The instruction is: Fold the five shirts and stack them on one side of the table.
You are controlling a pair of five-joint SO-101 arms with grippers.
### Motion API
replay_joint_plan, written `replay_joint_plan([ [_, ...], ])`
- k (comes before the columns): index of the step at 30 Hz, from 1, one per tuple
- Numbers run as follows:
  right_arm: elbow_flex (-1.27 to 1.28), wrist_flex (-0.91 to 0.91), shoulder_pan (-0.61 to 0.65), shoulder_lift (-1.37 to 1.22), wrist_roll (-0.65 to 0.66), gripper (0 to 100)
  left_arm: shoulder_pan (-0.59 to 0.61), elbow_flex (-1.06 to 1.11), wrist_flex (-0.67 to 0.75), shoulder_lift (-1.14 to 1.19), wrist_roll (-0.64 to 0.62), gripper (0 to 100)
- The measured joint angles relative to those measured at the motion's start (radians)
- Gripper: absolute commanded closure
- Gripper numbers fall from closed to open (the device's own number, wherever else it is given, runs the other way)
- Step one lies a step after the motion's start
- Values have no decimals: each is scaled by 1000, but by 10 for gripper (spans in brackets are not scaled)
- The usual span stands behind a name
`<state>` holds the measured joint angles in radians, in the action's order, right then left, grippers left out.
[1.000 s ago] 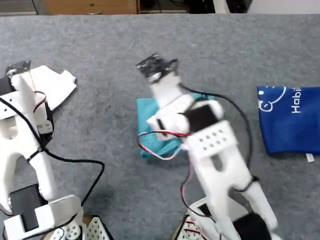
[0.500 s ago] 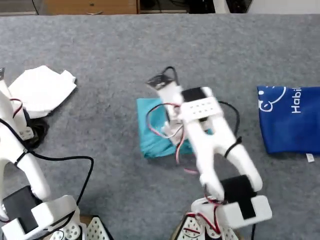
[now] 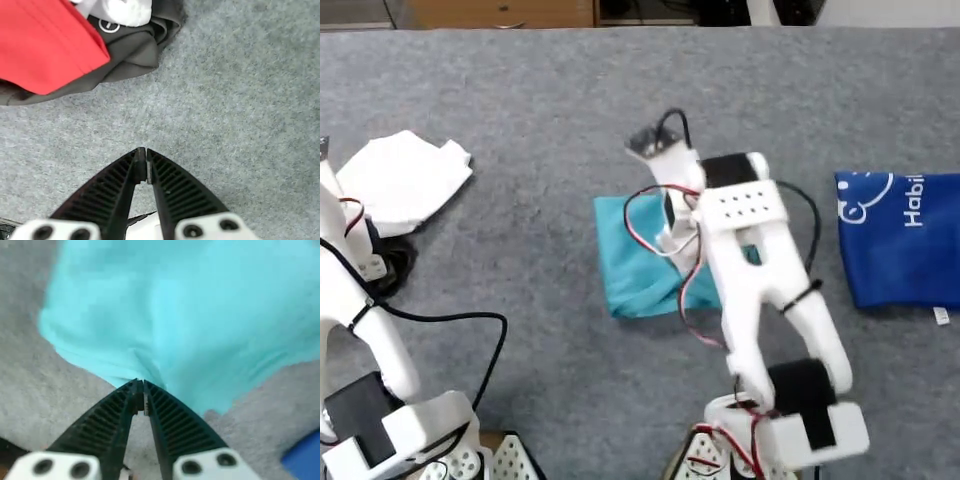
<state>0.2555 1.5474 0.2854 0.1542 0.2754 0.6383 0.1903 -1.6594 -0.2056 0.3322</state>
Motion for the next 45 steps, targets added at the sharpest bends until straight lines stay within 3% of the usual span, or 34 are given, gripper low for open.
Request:
replay_joint_plan([
  [8, -37, 21, 66, 46, -58, 996, 18, 3, 0, 0, 0, 981],
  [13, 29, -89, 181, -43, -112, 996, 61, -9, 0, 0, 0, 981],
  [18, 80, -180, 198, -175, -126, 996, 106, -25, 0, 0, 0, 981],
  [23, 138, -183, 219, -281, -126, 996, 135, -25, 0, 0, 0, 981],
  [32, 132, -57, 227, -241, -126, 996, 143, -25, 0, 0, 0, 981],
  [40, -55, -55, 86, -126, -100, 988, 143, -25, 0, 0, 15, 981],
  [45, -117, -121, -32, -161, -54, 832, 143, -25, 0, 0, 66, 981],
])
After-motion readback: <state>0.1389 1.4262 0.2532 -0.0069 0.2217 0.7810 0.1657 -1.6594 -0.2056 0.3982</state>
